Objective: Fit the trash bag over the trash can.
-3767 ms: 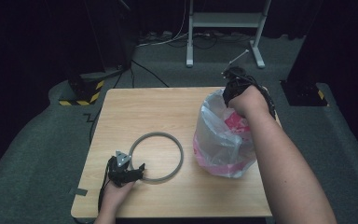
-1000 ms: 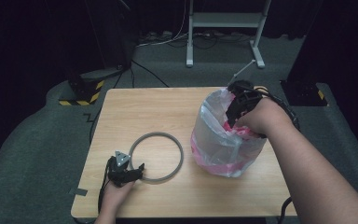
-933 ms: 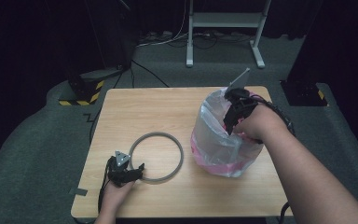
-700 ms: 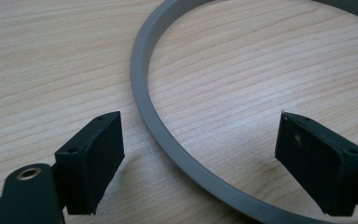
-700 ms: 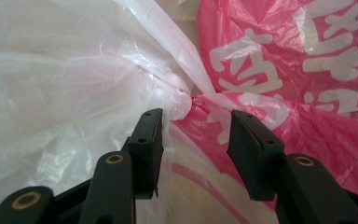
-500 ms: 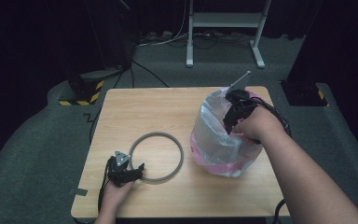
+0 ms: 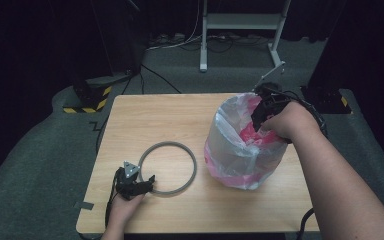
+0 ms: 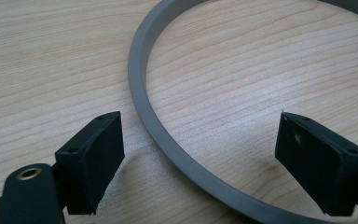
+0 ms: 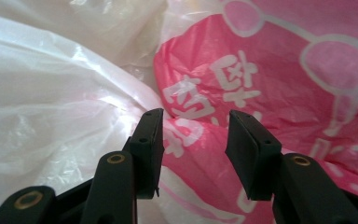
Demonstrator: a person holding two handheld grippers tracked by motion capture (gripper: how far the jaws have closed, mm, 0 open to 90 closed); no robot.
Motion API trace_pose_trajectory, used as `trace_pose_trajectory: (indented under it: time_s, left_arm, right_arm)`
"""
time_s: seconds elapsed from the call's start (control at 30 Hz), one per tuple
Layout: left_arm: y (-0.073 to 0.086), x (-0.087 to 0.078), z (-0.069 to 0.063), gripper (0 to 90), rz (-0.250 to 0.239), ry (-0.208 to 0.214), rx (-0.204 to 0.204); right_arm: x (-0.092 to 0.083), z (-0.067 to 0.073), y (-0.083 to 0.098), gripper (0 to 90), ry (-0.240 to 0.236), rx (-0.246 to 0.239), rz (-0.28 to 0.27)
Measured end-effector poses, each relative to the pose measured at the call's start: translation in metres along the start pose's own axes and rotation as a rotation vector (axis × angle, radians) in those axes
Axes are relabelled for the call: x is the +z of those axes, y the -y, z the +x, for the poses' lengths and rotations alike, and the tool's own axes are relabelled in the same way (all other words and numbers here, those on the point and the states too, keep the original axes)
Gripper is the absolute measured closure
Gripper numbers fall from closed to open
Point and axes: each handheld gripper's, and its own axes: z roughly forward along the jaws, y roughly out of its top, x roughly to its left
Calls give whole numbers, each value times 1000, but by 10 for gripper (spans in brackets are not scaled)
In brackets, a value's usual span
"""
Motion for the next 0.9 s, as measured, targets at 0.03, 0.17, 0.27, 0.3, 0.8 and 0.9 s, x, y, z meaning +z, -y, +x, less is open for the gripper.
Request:
trace_pose_trajectory:
  time_s: [0.03, 0.17, 0.27, 0.3, 0.8, 0.9]
  left_arm:
    - [0, 0, 0, 155, 1, 2, 0]
    - [0, 0, 0, 155, 1, 1, 2]
    - [0, 0, 0, 156, 0, 2, 1]
    - [0, 0, 0, 156, 0, 3, 1]
    - [0, 0, -1, 160, 5, 2, 7]
    - [0, 0, -1, 160, 5, 1, 7]
  right_arm:
    - [0, -2, 0, 557, 2, 5, 1]
    - [-3, -9, 0, 562, 4, 16, -3]
    - [-5, -12, 1, 564, 5, 18, -6]
    - [-8, -15, 2, 578, 7, 22, -9]
    - [-32, -44, 9, 604, 22, 67, -40]
    - [-35, -50, 11, 608, 33, 77, -38]
